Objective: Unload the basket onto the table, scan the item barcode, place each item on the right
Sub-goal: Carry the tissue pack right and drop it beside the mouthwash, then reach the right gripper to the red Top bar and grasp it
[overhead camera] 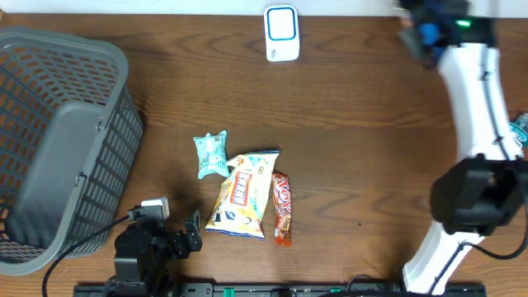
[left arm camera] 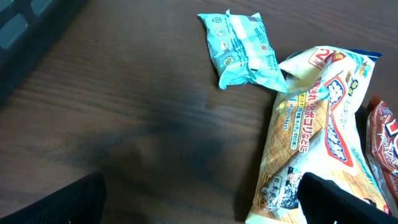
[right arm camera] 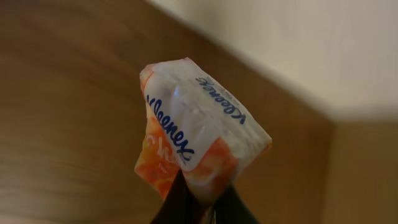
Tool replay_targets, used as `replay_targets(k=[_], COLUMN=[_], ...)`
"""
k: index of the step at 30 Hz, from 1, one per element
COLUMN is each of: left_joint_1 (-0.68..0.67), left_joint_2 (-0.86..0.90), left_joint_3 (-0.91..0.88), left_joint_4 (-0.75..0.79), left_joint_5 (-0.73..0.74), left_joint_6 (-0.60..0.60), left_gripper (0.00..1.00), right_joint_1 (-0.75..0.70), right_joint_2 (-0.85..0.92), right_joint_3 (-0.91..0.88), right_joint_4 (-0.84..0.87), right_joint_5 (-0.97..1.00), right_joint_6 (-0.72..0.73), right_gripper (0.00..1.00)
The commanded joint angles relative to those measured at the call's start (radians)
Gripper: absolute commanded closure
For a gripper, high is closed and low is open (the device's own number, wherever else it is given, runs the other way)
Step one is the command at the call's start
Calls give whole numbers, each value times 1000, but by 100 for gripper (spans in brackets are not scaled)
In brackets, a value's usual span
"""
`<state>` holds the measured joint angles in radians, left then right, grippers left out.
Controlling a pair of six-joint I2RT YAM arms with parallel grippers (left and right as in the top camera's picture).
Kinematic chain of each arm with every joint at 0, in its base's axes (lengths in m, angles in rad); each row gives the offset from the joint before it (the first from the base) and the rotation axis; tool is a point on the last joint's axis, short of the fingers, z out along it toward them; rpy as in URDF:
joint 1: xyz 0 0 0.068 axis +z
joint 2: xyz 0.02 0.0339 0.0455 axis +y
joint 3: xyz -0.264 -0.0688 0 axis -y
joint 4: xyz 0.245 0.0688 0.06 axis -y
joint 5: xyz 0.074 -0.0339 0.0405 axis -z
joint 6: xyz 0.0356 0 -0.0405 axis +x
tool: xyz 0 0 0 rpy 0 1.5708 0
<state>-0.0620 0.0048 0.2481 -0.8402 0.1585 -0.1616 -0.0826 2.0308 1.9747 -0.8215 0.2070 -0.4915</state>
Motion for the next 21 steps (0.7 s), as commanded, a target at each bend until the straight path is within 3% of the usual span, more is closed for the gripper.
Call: replay_targets(k=[1,10,14,15,16,17,21], left_joint_1=[-4,-4,-4,-4,-4,-4,-4], left_joint_2=[0,0,0,0,0,0,0], left_joint_3=[-18,-18,-18,-18,-18,-18,-18], left_joint_4=[-45,-45,-45,-45,-45,-45,-45], left_joint_5=[6,6,6,6,6,6,6], left_joint_6=[-9,-9,-9,-9,-9,-9,-9], left_gripper=[2,2,2,2,2,2,2], right_joint_1=[-136,-409,-442,-440,-435,-429,-401], right_joint_2=[38,45,39,37,37,35,25], right_joint_3=[-110,-349,-320,-299,-271,-236,-48], right_joint_4=[26,141,136,122,105,82,-64], right_joint_5=[24,63,5,-17,-45,-74,-153], right_joint_6=[283,458,540,546,551,562,666], right_gripper=[99,96,73,41,16,1,1])
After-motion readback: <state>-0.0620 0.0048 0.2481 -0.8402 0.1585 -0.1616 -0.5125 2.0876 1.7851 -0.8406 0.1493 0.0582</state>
